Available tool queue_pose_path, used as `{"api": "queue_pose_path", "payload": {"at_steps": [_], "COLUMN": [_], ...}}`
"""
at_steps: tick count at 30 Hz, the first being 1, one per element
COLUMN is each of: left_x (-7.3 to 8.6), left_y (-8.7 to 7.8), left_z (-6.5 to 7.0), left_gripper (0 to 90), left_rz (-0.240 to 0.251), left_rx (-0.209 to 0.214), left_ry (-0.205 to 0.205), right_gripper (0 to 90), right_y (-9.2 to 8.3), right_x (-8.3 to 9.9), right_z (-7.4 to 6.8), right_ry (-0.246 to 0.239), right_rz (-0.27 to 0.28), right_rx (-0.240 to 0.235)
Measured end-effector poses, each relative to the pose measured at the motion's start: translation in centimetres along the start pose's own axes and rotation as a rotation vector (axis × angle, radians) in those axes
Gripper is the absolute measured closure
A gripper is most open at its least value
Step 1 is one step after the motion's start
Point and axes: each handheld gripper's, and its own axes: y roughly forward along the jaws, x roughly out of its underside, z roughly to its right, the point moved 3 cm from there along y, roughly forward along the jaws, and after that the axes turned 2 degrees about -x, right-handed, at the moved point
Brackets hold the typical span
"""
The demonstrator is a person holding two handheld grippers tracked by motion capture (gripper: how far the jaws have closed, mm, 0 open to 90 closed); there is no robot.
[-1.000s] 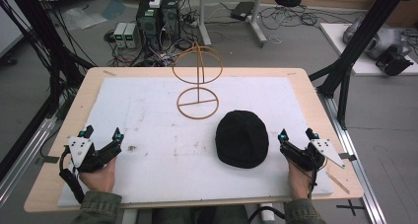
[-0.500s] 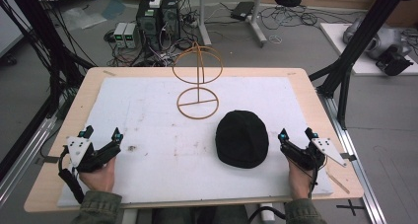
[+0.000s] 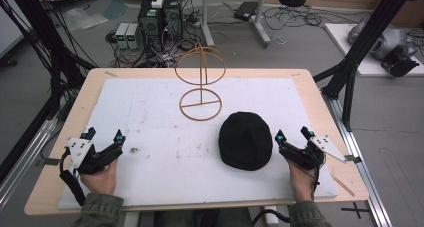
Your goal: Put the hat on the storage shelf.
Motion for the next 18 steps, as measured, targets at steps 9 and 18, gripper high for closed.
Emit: {"api": "queue_pose_path", "payload": {"at_steps": [9,18], "left_x": [0.1,0.2], "left_y": [0.1,0.2], "left_z": [-0.1,-0.3], "left_gripper": [16.1,16.2], "left_rz": [-0.013,-0.018], "left_rx": [0.001,0.002], "left_ry": [-0.003,-0.018], "right_gripper": [6.8,6.8], "right_y": [0.4,0.7], "right_x": [-0.2,-0.3], "right_z": [-1.2,-2.5], "right_ry": [-0.003,-0.012], "right_rz": [-0.024,-0.032], "right_rx": [-0.071,-0.122]}}
